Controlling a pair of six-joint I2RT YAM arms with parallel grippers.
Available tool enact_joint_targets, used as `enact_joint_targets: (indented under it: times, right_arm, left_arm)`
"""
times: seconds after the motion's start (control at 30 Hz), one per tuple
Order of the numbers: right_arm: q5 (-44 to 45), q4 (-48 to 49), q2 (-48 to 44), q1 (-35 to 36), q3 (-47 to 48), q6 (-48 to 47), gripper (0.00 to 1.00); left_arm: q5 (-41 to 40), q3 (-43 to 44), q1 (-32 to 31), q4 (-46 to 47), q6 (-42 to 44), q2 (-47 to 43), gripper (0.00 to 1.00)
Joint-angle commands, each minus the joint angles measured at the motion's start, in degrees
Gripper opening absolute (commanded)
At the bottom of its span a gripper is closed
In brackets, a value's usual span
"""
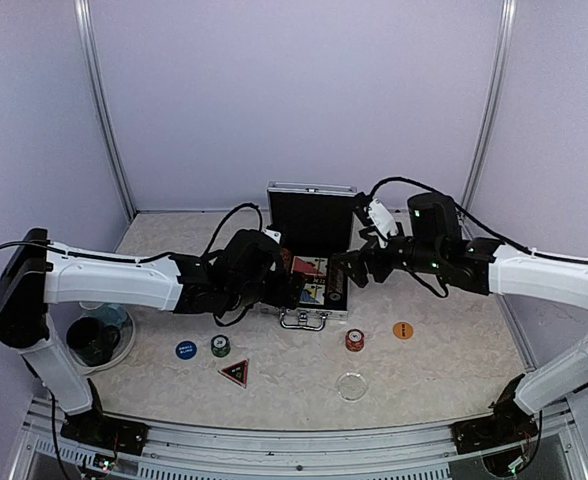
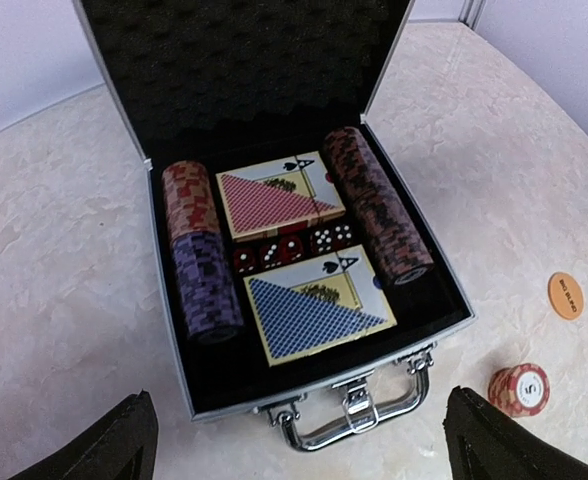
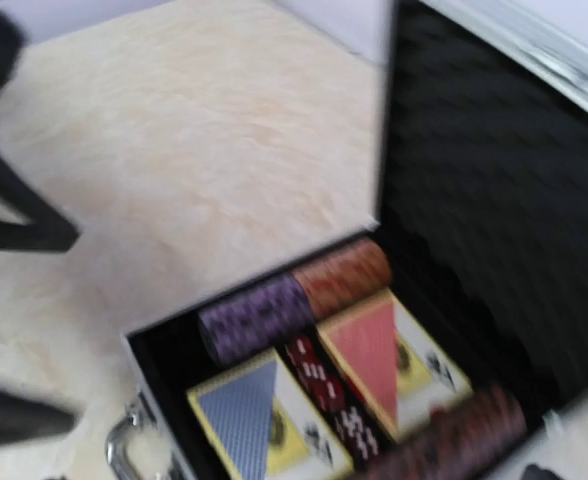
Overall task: Pack up texas hold em set
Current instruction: Position the chip case at the center of the board.
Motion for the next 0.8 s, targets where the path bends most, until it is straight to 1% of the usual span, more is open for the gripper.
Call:
enact_joint_targets:
  times: [0.0,0.17,0.3,0.57,0.77]
  right_arm:
    - [9.5,2.0,-8.5,0.5,-10.0,10.1,0.97]
    - [13.8,1.8,-16.7,0.5,-18.2,17.1,0.96]
    - [17.1,1.1,-20.8,0.5,-22.7,20.9,0.96]
    - [18.0,-2.0,-24.2,0.5,-25.0,23.4,0.96]
    - [17.9,-1.3,-23.5,0.5,-24.8,23.5,0.96]
  left_arm:
    - [4.9,6.8,0.9,1.6,4.0,6.4,0.99]
    - [6.0,13.3,1.3,1.5,6.2,14.5,0.96]
    - [6.9,16.3,2.2,1.8,7.1,19.2,0.94]
    - [6.9,19.5,4.8,1.9,7.7,25.3,0.88]
    - [8.8,21.2,6.5,2.6,7.3,28.8,0.82]
